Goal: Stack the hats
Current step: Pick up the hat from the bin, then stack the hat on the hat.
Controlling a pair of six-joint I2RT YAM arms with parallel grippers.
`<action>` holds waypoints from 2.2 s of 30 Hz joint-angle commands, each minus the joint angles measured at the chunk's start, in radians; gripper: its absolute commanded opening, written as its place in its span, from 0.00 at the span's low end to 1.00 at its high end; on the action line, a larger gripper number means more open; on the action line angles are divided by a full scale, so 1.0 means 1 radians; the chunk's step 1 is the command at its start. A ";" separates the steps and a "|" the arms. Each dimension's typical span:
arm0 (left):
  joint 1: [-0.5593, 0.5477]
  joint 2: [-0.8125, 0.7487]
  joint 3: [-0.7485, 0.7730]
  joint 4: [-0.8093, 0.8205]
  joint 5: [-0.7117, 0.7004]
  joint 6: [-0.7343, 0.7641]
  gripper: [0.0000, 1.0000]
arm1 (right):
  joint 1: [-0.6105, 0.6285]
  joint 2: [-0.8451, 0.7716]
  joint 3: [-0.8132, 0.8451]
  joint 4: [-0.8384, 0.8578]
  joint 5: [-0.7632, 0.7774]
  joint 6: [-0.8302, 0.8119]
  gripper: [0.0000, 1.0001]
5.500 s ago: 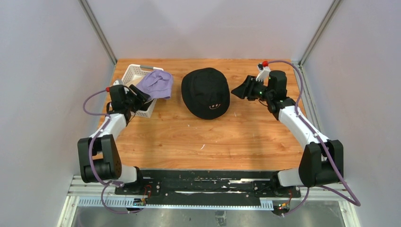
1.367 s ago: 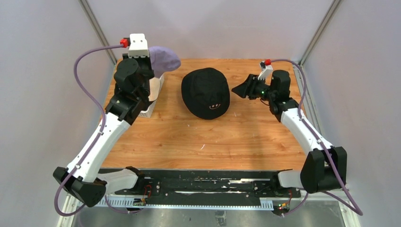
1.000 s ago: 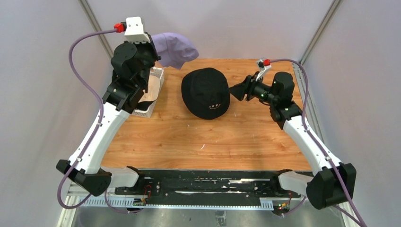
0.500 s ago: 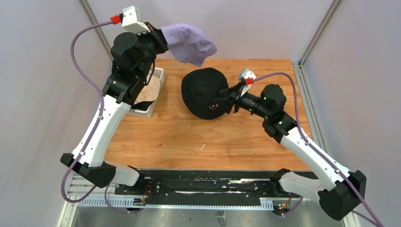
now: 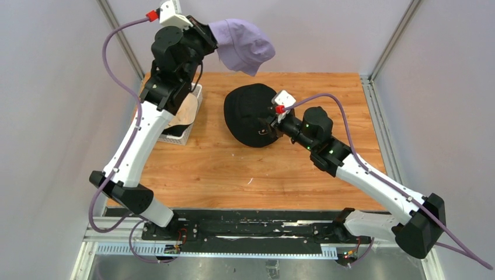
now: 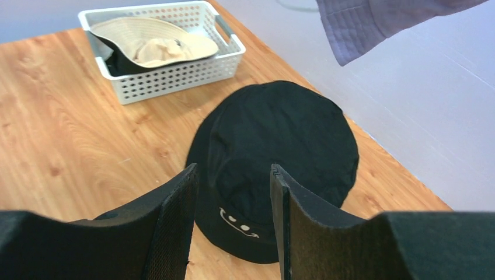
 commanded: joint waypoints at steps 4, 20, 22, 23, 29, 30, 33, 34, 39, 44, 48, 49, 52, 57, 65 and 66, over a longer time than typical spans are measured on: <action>-0.008 0.048 -0.002 0.096 -0.032 -0.069 0.00 | 0.008 0.013 0.042 0.032 0.158 -0.045 0.48; -0.008 0.252 0.128 0.119 -0.013 -0.232 0.00 | -0.115 -0.055 0.025 -0.085 0.293 0.030 0.47; -0.008 0.255 0.112 0.122 -0.006 -0.269 0.00 | -0.129 -0.055 0.026 -0.092 0.298 0.040 0.47; -0.009 0.251 0.098 0.134 0.000 -0.286 0.00 | -0.138 -0.056 0.025 -0.095 0.297 0.046 0.47; -0.014 0.215 0.015 0.151 0.003 -0.404 0.00 | -0.194 -0.057 0.020 -0.102 0.269 0.102 0.47; -0.015 0.210 0.009 0.145 0.005 -0.416 0.00 | -0.198 -0.056 0.021 -0.103 0.269 0.104 0.47; -0.017 0.193 -0.015 0.124 0.002 -0.471 0.00 | -0.203 -0.052 0.021 -0.106 0.268 0.110 0.46; -0.017 0.187 -0.023 0.111 0.001 -0.490 0.00 | -0.204 -0.052 0.022 -0.106 0.266 0.113 0.46; -0.020 0.136 -0.098 0.075 0.010 -0.583 0.00 | -0.208 -0.039 0.026 -0.111 0.262 0.124 0.46; -0.028 0.041 -0.222 0.065 0.011 -0.635 0.00 | -0.213 -0.039 0.033 -0.113 0.251 0.138 0.46; -0.031 -0.040 -0.349 0.100 -0.002 -0.675 0.00 | -0.214 -0.039 0.033 -0.114 0.244 0.147 0.46; -0.031 -0.052 -0.371 0.109 -0.001 -0.686 0.00 | -0.214 -0.038 0.032 -0.114 0.242 0.149 0.46; -0.031 -0.055 -0.393 0.122 0.011 -0.725 0.00 | -0.213 -0.036 0.037 -0.119 0.237 0.155 0.46; -0.033 -0.023 -0.401 0.154 0.072 -0.810 0.00 | -0.218 -0.048 0.038 -0.124 0.246 0.153 0.46; -0.040 0.049 -0.401 0.211 0.101 -0.888 0.00 | -0.229 -0.052 0.038 -0.128 0.203 0.162 0.46; -0.041 0.054 -0.400 0.210 0.098 -0.895 0.00 | -0.230 -0.053 0.037 -0.125 0.190 0.163 0.46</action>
